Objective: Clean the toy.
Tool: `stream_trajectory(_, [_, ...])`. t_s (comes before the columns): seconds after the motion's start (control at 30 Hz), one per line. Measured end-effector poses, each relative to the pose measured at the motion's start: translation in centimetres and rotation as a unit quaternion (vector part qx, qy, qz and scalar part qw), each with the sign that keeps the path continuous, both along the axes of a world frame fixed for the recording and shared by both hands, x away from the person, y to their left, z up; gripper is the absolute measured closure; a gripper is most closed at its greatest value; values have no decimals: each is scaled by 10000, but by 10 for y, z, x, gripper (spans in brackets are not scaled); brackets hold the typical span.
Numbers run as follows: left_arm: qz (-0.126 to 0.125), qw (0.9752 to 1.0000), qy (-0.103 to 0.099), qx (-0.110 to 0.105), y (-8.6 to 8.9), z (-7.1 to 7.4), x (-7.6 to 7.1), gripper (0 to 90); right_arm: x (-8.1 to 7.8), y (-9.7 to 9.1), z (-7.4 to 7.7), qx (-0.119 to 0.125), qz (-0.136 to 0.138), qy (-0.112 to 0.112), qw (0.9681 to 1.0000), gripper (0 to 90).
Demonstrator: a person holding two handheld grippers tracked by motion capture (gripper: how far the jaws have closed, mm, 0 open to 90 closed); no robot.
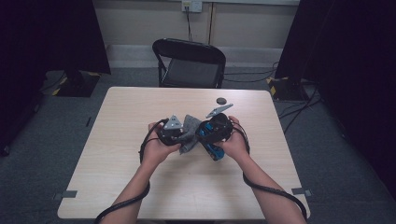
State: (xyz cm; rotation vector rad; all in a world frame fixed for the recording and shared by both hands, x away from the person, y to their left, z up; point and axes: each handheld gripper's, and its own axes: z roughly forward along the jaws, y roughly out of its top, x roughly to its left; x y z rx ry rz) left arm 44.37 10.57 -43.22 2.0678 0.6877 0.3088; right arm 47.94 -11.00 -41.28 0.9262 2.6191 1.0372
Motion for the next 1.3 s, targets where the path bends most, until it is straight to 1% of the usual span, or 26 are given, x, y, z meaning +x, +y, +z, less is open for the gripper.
stream_trajectory(0.03, [-6, 10000, -17, 17, -1, -1, 0, 768, 0, 0, 1, 1, 1, -25, 10000, 257])
stream_trajectory(0.17, [-39, 10000, 15, 28, -4, -3, -1, 768, 1, 1, 3, 1, -7, -40, 10000, 257])
stream_trajectory(0.33, [-36, 10000, 29, 8, -6, -6, -2, 768, 1, 2, 5, -59, -8, -61, 10000, 257])
stream_trajectory(0.4, [-57, 10000, 19, 44, -6, -7, -3, 768, 1, 2, 5, -25, -6, -65, 10000, 257])
stream_trajectory(0.43, [-69, 10000, 42, 14, -7, -8, -3, 768, 2, 2, 5, -20, -4, -59, 10000, 257])
stream_trajectory(0.57, [-103, 9999, 72, 17, -9, -11, -5, 768, 2, 3, 6, -31, 0, -62, 10000, 257])
stream_trajectory(0.63, [-128, 9999, 106, 32, -11, -13, -6, 768, 2, 3, 7, 12, -3, -48, 10000, 257])
stream_trajectory(0.7, [-171, 9998, 132, 57, -14, -15, -7, 768, 2, 4, 9, 60, -33, -70, 10000, 257])
stream_trajectory(0.73, [-215, 9997, 136, 48, -15, -16, -7, 768, 2, 4, 11, 67, -18, -73, 9999, 257])
stream_trajectory(0.77, [-285, 9995, 121, 83, -17, -17, -8, 768, 2, 4, 12, 75, -23, -76, 9999, 257])
stream_trajectory(0.9, [-414, 9990, 135, 116, -26, -20, -13, 768, 4, 6, 17, 66, -19, -118, 9999, 257])
stream_trajectory(0.97, [-440, 9989, 165, 87, -30, -23, -14, 768, 4, 6, 20, 55, -17, -142, 9999, 257])
stream_trajectory(1.17, [-581, 9980, 221, 98, -39, -29, -19, 768, 6, 6, 24, 62, -21, -146, 9999, 257])
stream_trajectory(1.3, [-642, 9976, 241, 89, -43, -32, -21, 768, 8, 5, 26, 101, -69, -140, 9998, 256])
